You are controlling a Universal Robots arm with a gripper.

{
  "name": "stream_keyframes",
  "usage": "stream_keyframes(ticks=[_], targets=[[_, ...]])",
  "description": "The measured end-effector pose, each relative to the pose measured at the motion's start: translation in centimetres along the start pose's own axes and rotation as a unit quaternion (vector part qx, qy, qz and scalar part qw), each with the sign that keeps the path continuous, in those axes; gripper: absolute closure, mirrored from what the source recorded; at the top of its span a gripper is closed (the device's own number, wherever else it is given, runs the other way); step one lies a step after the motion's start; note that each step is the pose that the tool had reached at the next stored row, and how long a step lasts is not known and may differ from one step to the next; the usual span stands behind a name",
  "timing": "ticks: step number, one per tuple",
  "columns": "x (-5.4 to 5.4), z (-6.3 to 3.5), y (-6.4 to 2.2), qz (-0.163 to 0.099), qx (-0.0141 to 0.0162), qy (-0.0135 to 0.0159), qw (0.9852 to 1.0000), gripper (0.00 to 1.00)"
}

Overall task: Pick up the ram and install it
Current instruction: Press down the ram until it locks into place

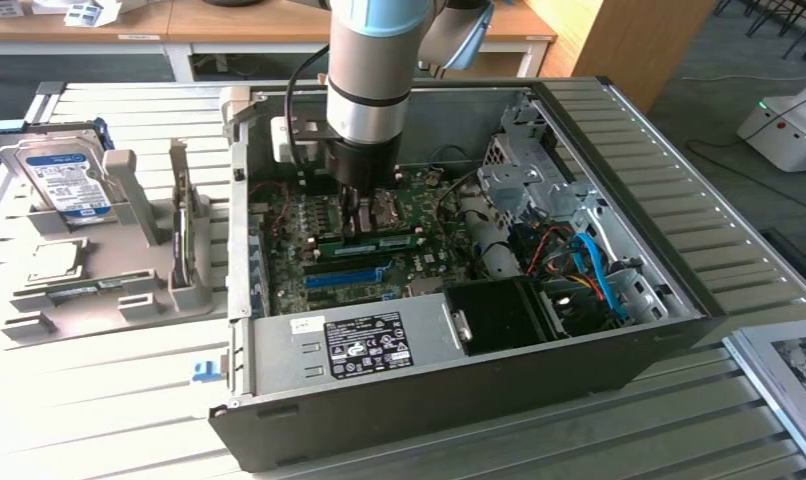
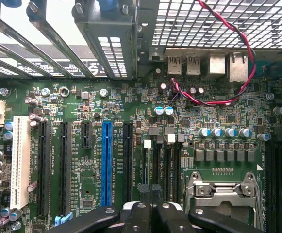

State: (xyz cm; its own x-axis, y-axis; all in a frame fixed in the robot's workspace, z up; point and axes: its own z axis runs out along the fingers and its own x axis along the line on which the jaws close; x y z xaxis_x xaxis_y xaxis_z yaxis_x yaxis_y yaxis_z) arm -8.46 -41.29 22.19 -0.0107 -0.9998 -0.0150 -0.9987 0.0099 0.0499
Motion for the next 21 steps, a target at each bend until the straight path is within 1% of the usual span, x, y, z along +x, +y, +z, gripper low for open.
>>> stream_keyframes(ticks=[6, 9, 11, 21], targets=[[0.0, 0.00, 0.00, 0.000, 0.0000, -0.0001, 1.0000, 0.90], [0.0, -0.13, -0.01, 0.000, 0.0007, -0.0008, 1.0000, 0.90], [0.0, -0.48, 0.02, 0.000, 0.0000, -0.0001, 1.0000, 0.90], [0.0, -2.39, 0.12, 0.000, 0.0000, -0.0001, 1.0000, 0.90]])
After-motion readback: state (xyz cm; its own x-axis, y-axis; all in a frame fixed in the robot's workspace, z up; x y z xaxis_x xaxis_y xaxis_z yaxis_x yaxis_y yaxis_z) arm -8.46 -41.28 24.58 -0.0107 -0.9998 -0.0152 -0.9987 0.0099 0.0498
